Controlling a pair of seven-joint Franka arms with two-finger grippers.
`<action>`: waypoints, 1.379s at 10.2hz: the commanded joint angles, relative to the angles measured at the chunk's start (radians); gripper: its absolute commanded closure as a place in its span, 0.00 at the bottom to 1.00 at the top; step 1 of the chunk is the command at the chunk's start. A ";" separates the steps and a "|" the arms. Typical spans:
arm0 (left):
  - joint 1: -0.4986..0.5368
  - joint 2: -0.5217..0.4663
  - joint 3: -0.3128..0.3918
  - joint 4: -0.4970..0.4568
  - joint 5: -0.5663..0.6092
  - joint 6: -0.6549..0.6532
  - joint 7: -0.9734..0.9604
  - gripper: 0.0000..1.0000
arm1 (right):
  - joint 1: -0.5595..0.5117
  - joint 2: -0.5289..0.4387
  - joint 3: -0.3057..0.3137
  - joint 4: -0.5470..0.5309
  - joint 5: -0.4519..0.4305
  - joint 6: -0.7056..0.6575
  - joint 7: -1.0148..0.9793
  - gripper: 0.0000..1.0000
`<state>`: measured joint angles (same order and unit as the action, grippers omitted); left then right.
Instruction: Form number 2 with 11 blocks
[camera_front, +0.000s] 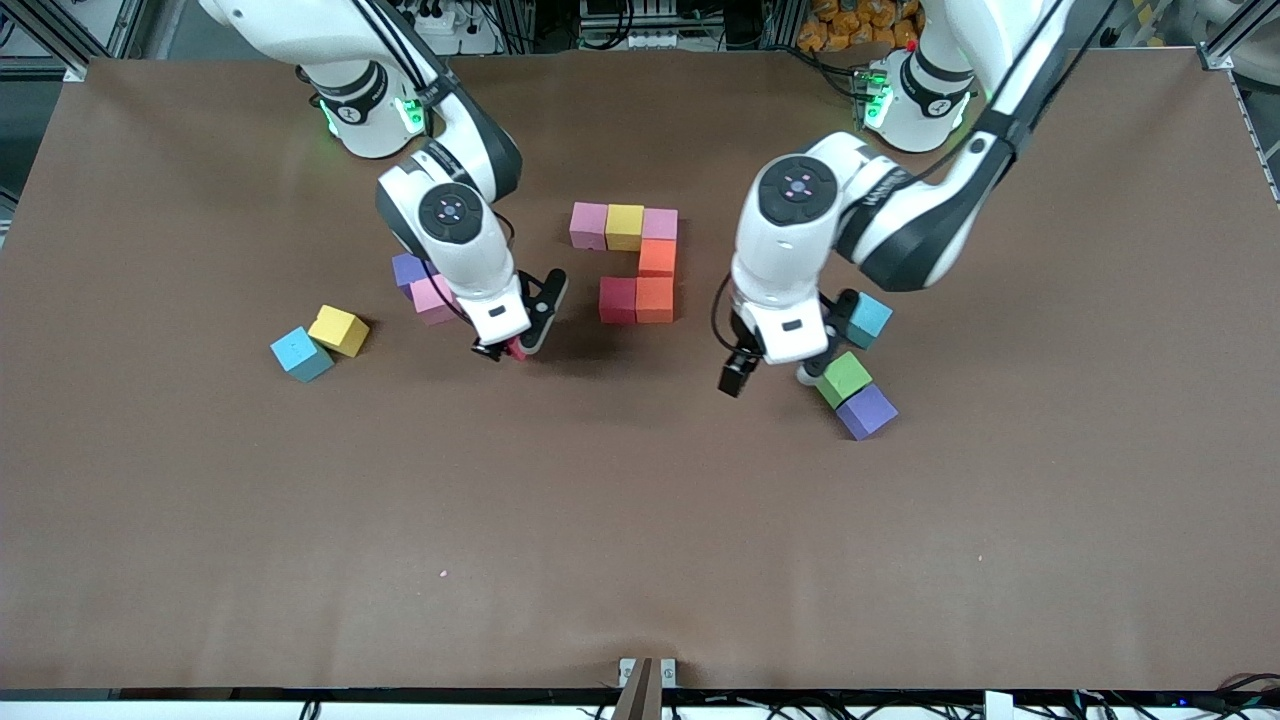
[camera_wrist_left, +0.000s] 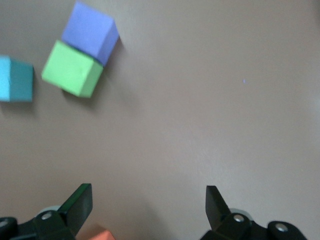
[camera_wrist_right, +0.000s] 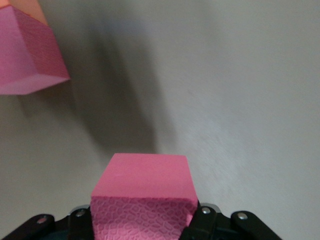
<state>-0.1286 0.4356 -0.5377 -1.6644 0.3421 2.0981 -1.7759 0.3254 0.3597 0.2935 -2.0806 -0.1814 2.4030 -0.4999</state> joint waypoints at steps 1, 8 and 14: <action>0.065 -0.041 -0.011 -0.018 -0.026 -0.076 0.210 0.00 | 0.056 0.045 -0.007 0.031 -0.021 0.004 0.004 0.68; 0.193 -0.052 -0.018 -0.043 -0.025 -0.150 0.665 0.00 | 0.164 0.134 -0.001 0.025 -0.059 0.053 0.004 0.68; 0.271 -0.015 -0.015 -0.078 -0.009 -0.101 0.865 0.00 | 0.193 0.156 -0.001 0.027 -0.059 0.073 0.009 0.69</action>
<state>0.1244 0.4185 -0.5438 -1.7201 0.3383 1.9659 -0.9301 0.4994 0.4970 0.2953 -2.0683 -0.2203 2.4690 -0.5005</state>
